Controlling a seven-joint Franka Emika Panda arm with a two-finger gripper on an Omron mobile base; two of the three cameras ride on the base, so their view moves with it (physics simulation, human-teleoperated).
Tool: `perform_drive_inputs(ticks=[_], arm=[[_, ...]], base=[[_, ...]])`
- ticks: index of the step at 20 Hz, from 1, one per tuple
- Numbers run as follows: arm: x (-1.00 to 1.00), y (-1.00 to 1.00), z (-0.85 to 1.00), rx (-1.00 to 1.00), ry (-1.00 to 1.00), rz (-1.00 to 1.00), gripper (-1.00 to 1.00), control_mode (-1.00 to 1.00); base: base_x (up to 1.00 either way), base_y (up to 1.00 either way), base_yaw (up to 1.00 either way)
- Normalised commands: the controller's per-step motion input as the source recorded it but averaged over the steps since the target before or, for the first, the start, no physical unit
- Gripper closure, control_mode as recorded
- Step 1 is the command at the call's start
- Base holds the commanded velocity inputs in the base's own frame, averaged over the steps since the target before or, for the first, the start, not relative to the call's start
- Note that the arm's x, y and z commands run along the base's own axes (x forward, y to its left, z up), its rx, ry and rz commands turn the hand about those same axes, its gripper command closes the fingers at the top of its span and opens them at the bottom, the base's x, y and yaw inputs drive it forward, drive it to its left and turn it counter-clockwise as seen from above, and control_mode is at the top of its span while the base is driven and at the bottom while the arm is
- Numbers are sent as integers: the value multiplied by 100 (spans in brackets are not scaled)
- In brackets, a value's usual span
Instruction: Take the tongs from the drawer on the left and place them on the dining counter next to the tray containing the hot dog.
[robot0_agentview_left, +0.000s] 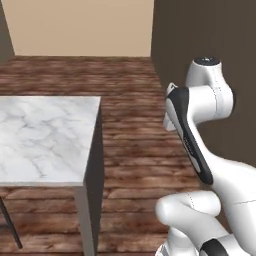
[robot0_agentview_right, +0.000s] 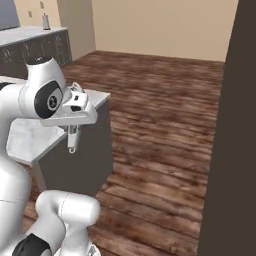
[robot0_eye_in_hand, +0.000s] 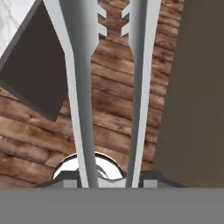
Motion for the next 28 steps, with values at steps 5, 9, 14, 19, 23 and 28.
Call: perform_drive_inputs(ticks=[5, 9, 14, 19, 23, 28], arm=[[0, 0, 0, 0, 0, 0, 100, 100], [0, 0, 0, 0, 0, 0, 100, 100], [0, 0, 0, 0, 0, 0, 100, 100], [0, 0, 0, 0, 0, 0, 100, 100], [0, 0, 0, 0, 0, 0, 100, 100], [0, 0, 0, 0, 0, 0, 100, 100]], base=[[49, -100, 34], [67, -100, 30], [75, -100, 33], [95, -100, 32], [100, -100, 33], [100, -99, 37]])
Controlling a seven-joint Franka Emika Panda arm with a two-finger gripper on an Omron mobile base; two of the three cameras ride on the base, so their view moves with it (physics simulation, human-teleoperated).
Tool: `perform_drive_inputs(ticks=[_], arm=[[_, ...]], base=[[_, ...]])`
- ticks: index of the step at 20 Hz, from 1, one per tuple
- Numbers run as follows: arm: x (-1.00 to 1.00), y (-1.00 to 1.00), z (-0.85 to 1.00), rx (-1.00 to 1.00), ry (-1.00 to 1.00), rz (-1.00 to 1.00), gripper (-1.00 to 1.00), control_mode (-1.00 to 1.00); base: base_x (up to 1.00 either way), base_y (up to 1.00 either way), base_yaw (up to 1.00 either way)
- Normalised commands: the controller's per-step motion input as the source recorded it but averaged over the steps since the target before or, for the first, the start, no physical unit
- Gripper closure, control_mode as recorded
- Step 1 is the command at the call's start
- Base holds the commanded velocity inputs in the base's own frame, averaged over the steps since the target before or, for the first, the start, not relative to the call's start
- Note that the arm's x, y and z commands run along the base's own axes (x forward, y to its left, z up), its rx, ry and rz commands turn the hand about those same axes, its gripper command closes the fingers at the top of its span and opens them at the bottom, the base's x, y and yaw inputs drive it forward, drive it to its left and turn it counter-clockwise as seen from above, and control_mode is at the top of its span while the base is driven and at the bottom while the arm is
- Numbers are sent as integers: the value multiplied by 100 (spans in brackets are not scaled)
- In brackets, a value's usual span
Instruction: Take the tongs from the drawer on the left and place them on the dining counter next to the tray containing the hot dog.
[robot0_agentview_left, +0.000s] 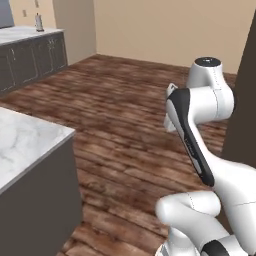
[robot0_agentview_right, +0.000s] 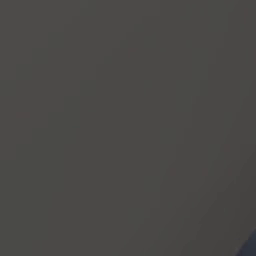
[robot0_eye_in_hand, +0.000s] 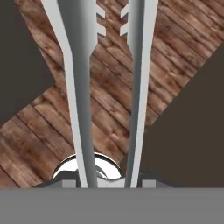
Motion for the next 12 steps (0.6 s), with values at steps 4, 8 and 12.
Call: perform_drive_inputs(ticks=[4, 8, 12], arm=[[0, 0, 0, 0, 0, 0, 100, 100], [0, 0, 0, 0, 0, 0, 100, 100], [0, 0, 0, 0, 0, 0, 100, 100]], base=[[100, -84, 49], [100, -82, 51], [96, -79, 57]])
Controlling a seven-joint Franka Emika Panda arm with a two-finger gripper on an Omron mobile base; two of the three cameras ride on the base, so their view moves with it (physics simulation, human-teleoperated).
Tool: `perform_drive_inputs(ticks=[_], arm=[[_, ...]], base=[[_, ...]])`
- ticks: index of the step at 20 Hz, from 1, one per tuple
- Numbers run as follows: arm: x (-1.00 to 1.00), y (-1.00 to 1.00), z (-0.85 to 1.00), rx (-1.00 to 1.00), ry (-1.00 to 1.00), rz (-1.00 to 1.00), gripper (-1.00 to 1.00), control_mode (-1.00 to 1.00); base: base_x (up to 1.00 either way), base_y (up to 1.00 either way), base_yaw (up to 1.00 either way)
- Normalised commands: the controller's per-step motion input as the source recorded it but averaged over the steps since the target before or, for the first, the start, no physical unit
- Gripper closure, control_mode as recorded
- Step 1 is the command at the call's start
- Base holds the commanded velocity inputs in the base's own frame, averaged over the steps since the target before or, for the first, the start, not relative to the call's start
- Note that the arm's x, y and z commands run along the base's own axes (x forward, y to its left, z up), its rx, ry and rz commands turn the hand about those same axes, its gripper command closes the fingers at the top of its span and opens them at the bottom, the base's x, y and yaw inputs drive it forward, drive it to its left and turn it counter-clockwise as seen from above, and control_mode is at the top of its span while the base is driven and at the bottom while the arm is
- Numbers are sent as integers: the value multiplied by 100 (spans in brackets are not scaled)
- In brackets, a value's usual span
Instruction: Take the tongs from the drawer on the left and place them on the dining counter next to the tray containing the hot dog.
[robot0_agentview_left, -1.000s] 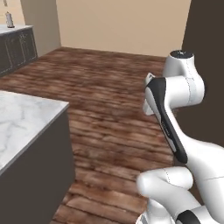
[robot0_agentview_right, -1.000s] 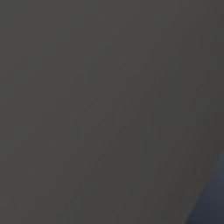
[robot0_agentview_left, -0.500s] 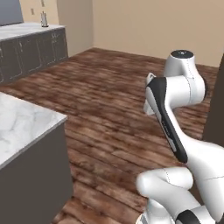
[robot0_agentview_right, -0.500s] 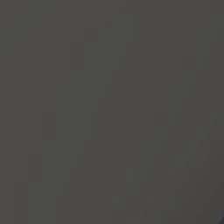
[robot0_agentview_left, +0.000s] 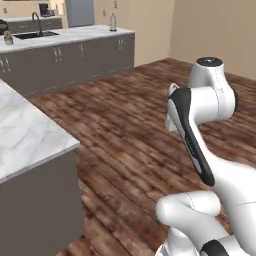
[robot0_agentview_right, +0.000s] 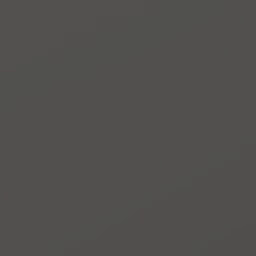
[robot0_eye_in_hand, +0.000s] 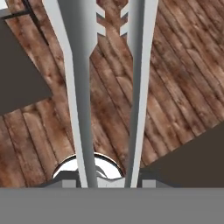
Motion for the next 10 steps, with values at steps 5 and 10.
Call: perform_drive_inputs(ticks=[5, 10], arm=[[0, 0, 0, 0, 0, 0, 100, 100], [0, 0, 0, 0, 0, 0, 100, 100]], base=[[98, -80, 56], [100, -72, 58]])
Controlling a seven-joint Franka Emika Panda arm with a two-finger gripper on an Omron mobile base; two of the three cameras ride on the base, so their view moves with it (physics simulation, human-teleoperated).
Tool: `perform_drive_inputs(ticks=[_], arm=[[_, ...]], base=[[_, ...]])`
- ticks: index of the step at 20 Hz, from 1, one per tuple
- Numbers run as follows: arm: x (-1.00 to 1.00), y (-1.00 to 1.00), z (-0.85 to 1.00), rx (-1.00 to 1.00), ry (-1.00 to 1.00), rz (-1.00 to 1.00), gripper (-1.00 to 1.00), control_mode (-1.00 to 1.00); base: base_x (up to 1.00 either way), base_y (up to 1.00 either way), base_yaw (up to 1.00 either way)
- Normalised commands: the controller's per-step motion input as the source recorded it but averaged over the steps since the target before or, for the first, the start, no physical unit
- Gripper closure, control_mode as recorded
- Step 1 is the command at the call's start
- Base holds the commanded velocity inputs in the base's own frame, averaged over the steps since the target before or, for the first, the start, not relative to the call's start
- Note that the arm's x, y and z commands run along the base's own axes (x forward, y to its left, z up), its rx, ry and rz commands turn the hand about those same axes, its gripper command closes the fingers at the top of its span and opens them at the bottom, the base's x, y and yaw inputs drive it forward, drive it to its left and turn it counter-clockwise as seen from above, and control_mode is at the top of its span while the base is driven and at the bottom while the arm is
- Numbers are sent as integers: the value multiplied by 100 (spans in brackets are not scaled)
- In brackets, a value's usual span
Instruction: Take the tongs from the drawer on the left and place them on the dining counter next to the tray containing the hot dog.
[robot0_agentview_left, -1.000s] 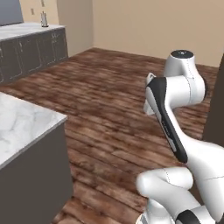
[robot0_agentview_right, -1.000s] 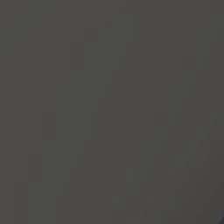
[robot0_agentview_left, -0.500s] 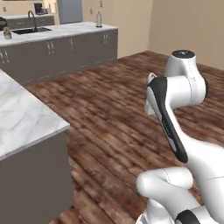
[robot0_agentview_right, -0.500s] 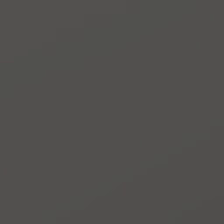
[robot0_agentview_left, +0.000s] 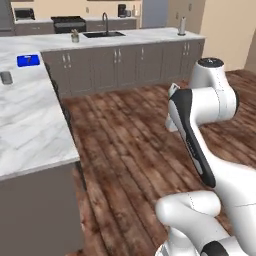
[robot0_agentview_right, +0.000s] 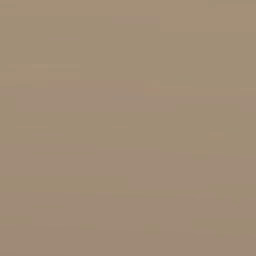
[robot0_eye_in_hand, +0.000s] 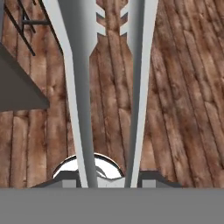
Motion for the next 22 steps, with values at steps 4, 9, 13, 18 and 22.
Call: perform_drive_inputs(ticks=[4, 9, 13, 18, 22], arm=[[0, 0, 0, 0, 0, 0, 100, 100], [0, 0, 0, 0, 0, 0, 100, 100], [0, 0, 0, 0, 0, 0, 100, 100], [0, 0, 0, 0, 0, 0, 100, 100], [0, 0, 0, 0, 0, 0, 100, 100]], base=[[100, -83, 45], [91, -99, 22], [80, -100, 15], [100, -97, 19], [100, -88, 25]])
